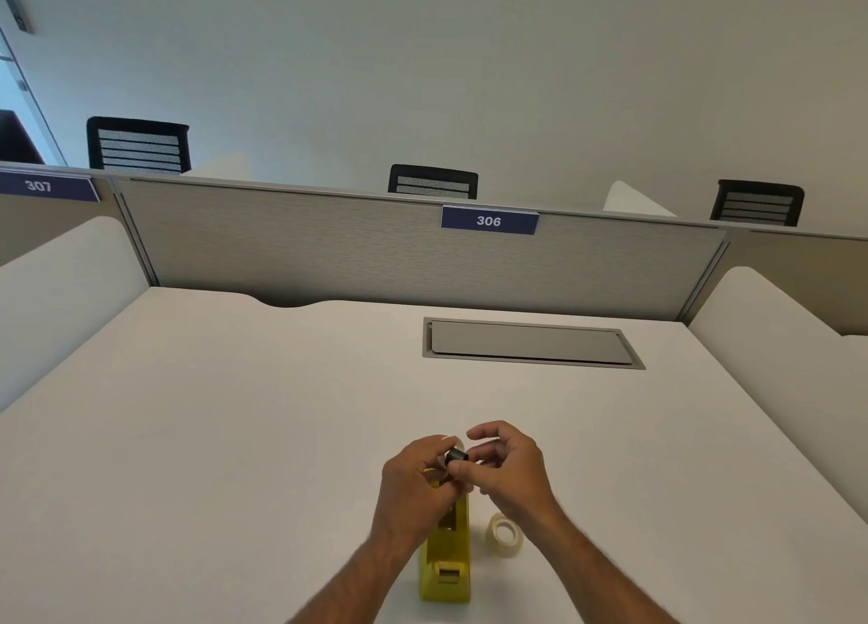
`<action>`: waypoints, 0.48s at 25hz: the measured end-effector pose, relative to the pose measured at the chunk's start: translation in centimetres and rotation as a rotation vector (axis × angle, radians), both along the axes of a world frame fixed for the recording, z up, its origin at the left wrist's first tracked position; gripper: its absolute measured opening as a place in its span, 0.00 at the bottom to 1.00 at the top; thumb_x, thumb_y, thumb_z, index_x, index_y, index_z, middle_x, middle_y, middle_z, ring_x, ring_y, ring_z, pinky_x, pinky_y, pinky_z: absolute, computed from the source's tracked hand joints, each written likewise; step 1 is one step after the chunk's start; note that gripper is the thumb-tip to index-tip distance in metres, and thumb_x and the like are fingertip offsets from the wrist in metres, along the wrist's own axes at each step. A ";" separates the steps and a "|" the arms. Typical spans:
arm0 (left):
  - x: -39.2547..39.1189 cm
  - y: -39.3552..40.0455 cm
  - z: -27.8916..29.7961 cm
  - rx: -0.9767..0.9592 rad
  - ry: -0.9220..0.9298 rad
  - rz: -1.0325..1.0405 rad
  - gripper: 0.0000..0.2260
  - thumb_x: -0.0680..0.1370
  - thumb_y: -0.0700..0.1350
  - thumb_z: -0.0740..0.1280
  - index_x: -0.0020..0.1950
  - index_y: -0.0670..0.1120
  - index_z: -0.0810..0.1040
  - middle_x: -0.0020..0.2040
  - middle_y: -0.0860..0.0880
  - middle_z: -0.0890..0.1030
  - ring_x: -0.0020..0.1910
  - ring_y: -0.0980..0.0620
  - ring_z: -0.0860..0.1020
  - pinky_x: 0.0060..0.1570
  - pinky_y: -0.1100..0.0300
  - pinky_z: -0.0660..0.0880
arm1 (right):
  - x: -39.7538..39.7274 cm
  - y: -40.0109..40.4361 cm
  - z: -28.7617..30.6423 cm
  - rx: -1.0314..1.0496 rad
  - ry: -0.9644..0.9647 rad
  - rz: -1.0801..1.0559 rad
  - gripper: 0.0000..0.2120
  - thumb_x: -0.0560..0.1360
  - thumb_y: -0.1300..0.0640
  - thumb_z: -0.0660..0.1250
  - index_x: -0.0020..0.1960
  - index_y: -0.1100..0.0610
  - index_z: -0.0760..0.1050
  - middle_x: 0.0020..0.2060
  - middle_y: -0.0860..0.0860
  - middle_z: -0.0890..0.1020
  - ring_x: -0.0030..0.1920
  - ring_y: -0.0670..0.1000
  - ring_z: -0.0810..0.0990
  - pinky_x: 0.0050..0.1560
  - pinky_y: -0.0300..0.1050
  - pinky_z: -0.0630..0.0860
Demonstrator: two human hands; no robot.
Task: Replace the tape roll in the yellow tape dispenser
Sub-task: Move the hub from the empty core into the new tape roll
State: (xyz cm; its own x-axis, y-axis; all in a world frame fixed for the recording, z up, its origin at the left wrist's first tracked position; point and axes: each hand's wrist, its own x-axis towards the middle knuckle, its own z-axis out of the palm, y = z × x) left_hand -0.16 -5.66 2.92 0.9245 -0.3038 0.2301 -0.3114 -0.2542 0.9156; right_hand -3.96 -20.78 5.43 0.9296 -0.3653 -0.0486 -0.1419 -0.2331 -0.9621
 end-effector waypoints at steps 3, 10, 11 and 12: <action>0.1 0.2 -0.1 0.007 -0.022 0.001 0.17 0.70 0.39 0.77 0.56 0.51 0.84 0.53 0.54 0.85 0.52 0.55 0.83 0.51 0.58 0.84 | -0.1 0.0 0.3 -0.037 0.019 0.016 0.21 0.61 0.56 0.84 0.50 0.48 0.80 0.36 0.51 0.88 0.36 0.49 0.86 0.34 0.39 0.81; 0.0 0.3 0.2 -0.052 0.015 -0.029 0.18 0.67 0.42 0.81 0.55 0.52 0.85 0.51 0.57 0.86 0.48 0.57 0.84 0.48 0.59 0.84 | 0.0 -0.7 0.7 0.093 0.047 -0.145 0.05 0.74 0.51 0.75 0.47 0.51 0.83 0.41 0.54 0.86 0.34 0.50 0.84 0.33 0.50 0.84; -0.1 0.3 0.3 -0.067 0.015 -0.037 0.19 0.66 0.43 0.81 0.55 0.54 0.85 0.51 0.57 0.86 0.49 0.57 0.84 0.48 0.60 0.84 | 0.1 -0.9 0.9 0.182 0.099 -0.135 0.03 0.76 0.56 0.74 0.49 0.53 0.83 0.43 0.55 0.86 0.36 0.51 0.85 0.35 0.48 0.84; -0.3 0.3 0.5 -0.077 0.008 -0.047 0.19 0.67 0.43 0.81 0.54 0.57 0.85 0.50 0.59 0.86 0.49 0.57 0.84 0.48 0.62 0.83 | 0.1 -1.1 0.9 0.264 0.144 -0.091 0.05 0.75 0.60 0.73 0.51 0.55 0.83 0.44 0.57 0.87 0.38 0.52 0.86 0.36 0.47 0.83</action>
